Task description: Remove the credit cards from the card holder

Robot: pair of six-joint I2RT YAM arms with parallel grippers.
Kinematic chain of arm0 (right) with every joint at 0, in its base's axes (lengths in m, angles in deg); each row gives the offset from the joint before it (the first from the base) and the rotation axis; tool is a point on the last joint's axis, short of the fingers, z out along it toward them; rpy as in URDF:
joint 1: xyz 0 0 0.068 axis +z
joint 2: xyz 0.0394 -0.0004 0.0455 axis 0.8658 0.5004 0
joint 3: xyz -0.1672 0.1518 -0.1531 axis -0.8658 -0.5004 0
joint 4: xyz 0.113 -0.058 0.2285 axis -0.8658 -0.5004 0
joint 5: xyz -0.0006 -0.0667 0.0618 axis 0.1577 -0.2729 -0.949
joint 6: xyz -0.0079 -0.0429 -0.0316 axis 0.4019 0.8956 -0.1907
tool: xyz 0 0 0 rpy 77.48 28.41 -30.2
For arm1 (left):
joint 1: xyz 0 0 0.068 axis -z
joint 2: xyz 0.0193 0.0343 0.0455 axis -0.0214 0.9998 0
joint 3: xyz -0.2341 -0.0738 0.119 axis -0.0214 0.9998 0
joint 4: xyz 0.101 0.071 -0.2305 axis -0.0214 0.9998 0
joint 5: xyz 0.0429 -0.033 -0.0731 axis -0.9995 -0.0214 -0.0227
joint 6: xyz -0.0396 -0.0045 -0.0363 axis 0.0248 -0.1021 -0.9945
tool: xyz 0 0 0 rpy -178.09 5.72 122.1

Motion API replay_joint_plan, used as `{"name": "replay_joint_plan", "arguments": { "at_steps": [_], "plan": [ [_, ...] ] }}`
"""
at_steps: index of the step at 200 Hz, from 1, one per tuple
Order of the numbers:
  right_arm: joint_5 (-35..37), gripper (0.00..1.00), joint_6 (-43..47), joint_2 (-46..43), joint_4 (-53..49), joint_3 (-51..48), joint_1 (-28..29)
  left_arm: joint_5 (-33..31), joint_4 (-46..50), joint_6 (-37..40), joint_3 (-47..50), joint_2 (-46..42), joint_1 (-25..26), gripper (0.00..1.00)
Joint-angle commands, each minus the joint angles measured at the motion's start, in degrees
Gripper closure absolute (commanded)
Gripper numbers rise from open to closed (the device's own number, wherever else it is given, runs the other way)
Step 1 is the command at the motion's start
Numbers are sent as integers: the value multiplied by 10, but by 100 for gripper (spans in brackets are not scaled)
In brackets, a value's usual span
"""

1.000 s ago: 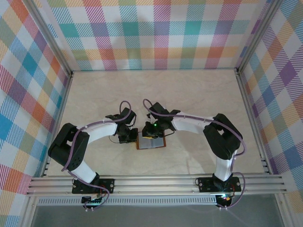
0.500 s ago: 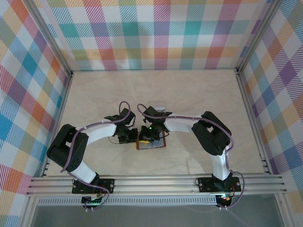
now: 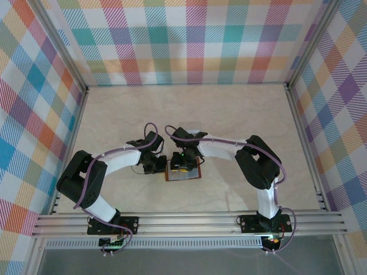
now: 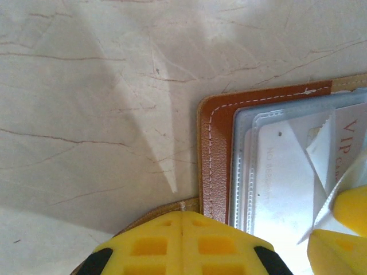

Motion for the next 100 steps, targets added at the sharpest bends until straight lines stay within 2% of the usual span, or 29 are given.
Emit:
{"name": "replay_joint_plan", "arguments": {
  "at_steps": [1, 68, 100],
  "plan": [
    [64, 58, 24, -11, -91, 13, 3, -2, 16, 5, 21, 3, -6, 94],
    [116, 48, 41, -7, -157, 41, 7, -1, 16, 5, 22, 3, -6, 94],
    [142, 48, 45, -14, -176, 45, 7, -2, 17, 6, 19, 3, -6, 94]
  ]
}}
